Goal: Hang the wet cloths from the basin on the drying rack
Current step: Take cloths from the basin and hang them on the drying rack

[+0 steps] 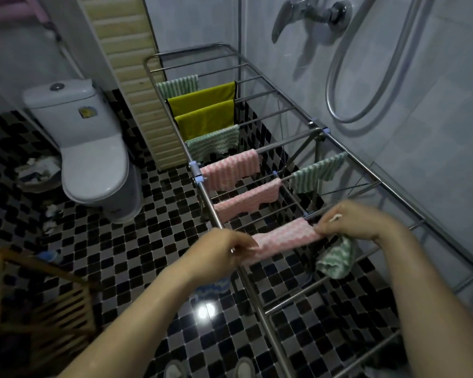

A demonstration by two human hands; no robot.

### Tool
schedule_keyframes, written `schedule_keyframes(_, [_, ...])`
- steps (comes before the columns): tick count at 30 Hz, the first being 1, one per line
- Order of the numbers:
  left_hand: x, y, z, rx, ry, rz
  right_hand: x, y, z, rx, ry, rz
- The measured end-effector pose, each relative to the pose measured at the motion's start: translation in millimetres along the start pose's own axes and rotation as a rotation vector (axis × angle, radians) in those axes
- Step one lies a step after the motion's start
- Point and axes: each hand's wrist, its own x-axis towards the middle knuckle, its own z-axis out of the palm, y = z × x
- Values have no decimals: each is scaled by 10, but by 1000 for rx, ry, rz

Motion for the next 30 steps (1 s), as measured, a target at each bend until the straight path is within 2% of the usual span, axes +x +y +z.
schedule_keyframes(4, [26, 11, 242, 189, -154, -6, 56, 45, 108, -101, -140, 78])
schedule_keyframes(6, [40, 2, 268, 179, -142, -36, 60, 31, 133, -92, -152, 58])
schedule_keyframes(7, [51, 8, 266, 148, -78, -58, 83, 54, 152, -51, -99, 53])
schedule_keyframes(10, [141, -28, 211, 116, 240, -152, 147, 30, 253, 77, 227, 81])
schedule_keyframes(12, [220, -105, 218, 170, 336, -227, 195, 4, 376, 68, 375, 85])
schedule_keyframes(17, [246, -205, 331, 230, 263, -316, 292, -28, 646, 147, 451, 87])
schedule_keyframes(25, [269, -229, 323, 126, 377, -287, 350, 26, 635, 201, 584, 68])
schedule_keyframes(30, [298, -294, 272, 111, 413, -339, 383, 34, 603, 191, 622, 104])
